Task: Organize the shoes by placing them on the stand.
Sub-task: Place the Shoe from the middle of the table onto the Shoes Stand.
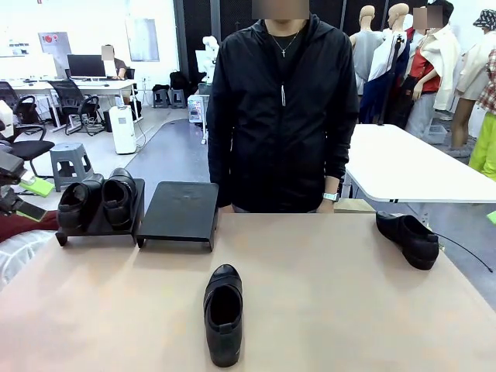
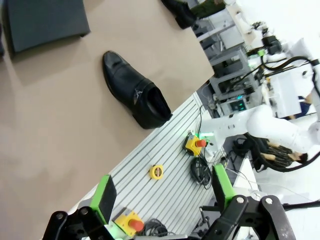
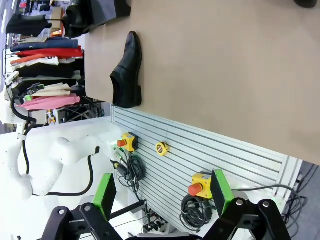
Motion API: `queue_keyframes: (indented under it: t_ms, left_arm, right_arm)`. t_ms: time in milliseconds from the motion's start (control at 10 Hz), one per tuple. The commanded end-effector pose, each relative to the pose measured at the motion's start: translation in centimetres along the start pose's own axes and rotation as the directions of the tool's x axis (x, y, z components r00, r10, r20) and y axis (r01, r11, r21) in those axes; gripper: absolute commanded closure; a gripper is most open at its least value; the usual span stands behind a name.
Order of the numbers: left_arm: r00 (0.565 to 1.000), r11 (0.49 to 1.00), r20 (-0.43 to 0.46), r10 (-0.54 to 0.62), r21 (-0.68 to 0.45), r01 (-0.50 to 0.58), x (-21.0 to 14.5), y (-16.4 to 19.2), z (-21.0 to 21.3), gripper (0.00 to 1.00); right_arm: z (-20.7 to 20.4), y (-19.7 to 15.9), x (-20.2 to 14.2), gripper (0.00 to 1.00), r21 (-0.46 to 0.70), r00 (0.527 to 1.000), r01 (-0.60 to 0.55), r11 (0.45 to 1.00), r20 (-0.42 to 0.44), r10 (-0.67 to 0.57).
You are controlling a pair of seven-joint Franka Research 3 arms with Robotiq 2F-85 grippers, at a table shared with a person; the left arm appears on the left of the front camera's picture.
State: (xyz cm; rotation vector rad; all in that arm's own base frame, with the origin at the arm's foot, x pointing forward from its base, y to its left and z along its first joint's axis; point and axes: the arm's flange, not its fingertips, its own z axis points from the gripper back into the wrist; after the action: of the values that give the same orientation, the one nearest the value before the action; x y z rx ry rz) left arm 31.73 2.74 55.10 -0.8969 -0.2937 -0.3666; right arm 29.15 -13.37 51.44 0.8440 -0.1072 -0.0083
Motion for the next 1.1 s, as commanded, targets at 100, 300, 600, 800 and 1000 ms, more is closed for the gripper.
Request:
queue_keyframes:
  t_ms: [100, 300, 600, 800, 1000]
  left_arm:
    - [0.968, 0.941, -0.149, 0.202, 0.304, -0.15, 3.5, -7.9, -12.6, 0.0]
    - [0.926, 0.857, -0.155, 0.343, 0.454, -0.242, 4.2, -12.1, -21.6, 0.0]
    - [0.923, 0.784, 0.054, 0.381, 0.51, -0.354, 4.8, -15.6, -31.8, 0.0]
    - [0.928, 0.767, -0.054, 0.369, 0.581, -0.271, 5.3, -15.7, -31.0, 0.0]
    - [0.917, 0.803, 0.005, 0.399, 0.482, -0.351, 3.5, -16.6, -32.9, 0.0]
  right_arm:
    - [0.3, 0.1, -0.3, 0.0, -0.012, 1.0, -0.008, 1.0, -0.008, 0.008]
    - [0.3, 0.1, -0.3, 0.0, -0.012, 1.0, -0.008, 1.0, -0.008, 0.008]
    - [0.3, 0.1, -0.3, 0.0, -0.012, 1.0, -0.008, 1.0, -0.008, 0.008]
    - [0.3, 0.1, -0.3, 0.0, -0.012, 1.0, -0.008, 1.0, -0.008, 0.008]
    - [0.3, 0.1, -0.3, 0.0, -0.012, 1.0, -0.008, 1.0, -0.008, 0.008]
